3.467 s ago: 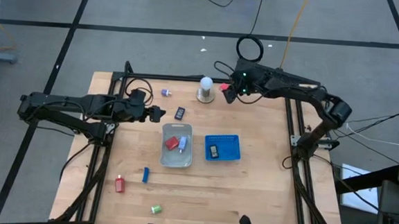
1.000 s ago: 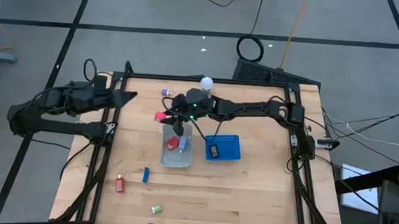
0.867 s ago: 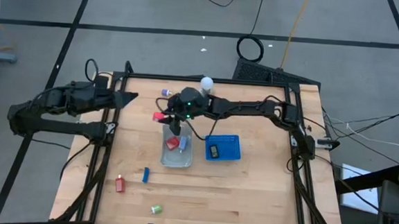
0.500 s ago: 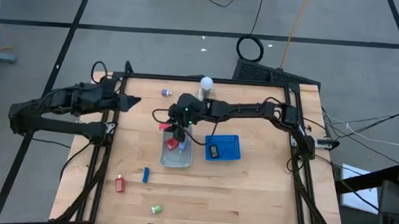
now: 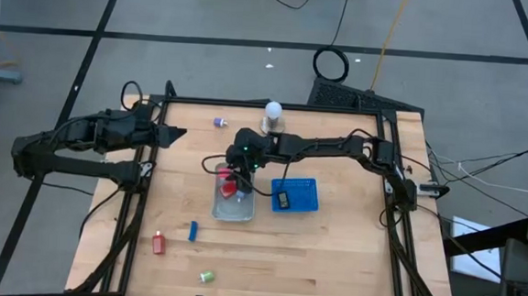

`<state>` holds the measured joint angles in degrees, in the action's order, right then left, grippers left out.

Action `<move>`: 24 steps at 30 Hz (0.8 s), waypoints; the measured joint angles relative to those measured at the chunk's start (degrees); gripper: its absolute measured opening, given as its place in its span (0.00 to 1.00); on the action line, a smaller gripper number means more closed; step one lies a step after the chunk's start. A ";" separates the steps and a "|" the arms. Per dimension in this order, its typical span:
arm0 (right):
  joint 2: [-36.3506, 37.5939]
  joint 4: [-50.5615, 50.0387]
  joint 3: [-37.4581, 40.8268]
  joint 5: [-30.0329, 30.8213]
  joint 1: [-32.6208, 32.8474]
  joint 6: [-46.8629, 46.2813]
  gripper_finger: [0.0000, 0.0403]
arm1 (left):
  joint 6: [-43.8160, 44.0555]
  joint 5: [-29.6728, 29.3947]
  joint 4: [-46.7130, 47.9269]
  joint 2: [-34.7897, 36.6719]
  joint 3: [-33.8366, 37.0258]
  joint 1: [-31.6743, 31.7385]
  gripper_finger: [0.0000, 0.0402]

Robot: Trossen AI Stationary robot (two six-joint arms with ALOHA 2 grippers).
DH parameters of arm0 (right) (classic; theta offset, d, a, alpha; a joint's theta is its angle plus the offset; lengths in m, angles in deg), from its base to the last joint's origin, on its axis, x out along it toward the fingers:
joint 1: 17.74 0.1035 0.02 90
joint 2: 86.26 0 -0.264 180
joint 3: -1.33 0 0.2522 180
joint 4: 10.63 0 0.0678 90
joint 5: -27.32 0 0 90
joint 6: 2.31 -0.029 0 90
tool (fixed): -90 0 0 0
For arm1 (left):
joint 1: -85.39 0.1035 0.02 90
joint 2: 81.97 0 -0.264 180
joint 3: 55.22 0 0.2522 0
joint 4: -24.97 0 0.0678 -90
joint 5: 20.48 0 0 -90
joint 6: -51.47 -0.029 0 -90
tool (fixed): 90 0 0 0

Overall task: Pick & Place Office items
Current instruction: Put the pink charger adapter into the gray bin

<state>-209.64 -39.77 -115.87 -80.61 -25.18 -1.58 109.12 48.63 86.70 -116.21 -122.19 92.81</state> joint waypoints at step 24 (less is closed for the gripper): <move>0.09 4.40 7.45 1.63 0.07 2.97 0.38 | -0.15 -0.01 0.00 0.02 0.00 -0.02 0.76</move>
<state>-209.55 -35.36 -108.42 -78.98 -25.12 1.39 108.96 48.62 86.70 -116.19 -122.19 92.79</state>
